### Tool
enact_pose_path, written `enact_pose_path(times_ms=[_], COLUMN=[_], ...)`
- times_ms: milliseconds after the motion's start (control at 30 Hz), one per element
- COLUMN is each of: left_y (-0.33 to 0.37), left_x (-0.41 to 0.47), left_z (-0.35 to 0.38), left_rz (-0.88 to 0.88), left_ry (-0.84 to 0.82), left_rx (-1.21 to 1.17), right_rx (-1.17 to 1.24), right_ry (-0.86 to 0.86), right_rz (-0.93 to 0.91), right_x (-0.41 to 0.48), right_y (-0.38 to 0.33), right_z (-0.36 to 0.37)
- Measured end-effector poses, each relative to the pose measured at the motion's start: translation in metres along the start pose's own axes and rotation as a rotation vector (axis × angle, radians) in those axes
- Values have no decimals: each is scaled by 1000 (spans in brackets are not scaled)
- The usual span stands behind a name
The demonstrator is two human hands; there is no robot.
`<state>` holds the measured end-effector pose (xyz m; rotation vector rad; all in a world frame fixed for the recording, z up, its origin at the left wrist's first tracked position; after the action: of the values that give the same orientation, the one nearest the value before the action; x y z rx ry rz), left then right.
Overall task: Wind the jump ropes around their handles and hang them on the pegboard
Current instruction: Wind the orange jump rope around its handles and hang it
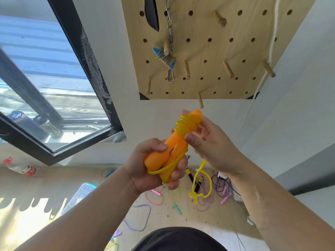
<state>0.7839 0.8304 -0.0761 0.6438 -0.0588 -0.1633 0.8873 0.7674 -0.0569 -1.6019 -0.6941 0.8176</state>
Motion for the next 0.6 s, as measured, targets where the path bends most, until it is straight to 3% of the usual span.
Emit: enact_pose_path(times_ms=[100, 167, 233, 300, 333, 400, 500, 600], left_y=[-3, 2, 10, 30, 41, 48, 29, 21], left_x=[2, 2, 0, -9, -14, -18, -11, -3], left_z=[-5, -10, -27, -46, -49, -33, -11, -5], left_rz=[-37, -43, -23, 139, 239, 342, 203, 279], left_ry=[-52, 9, 251, 602, 701, 680, 515, 550], left_rx=[-68, 33, 284, 628, 816, 1142, 1714, 1962], right_rx=[88, 99, 93, 75, 54, -4, -59, -79], right_ry=[52, 123, 179, 243, 285, 384, 507, 521], right_rz=[-116, -128, -99, -53, -28, 18, 73, 100], right_x=[-4, -6, -6, -4, -4, -5, -5, -4], right_y=[-7, -6, 2, 13, 17, 21, 24, 23], right_z=[0, -1, -3, -8, -11, -16, -18, -11])
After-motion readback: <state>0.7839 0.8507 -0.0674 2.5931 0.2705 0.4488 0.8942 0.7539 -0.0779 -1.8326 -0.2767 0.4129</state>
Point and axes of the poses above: each hand's wrist, its own x-axis towards the middle knuckle, its own z-axis out of the palm, y = z × x, the point moved 7 cm from there along x, towards the middle knuckle, and after that the axes turned 13 degrees about z, right-handed, at the moved point
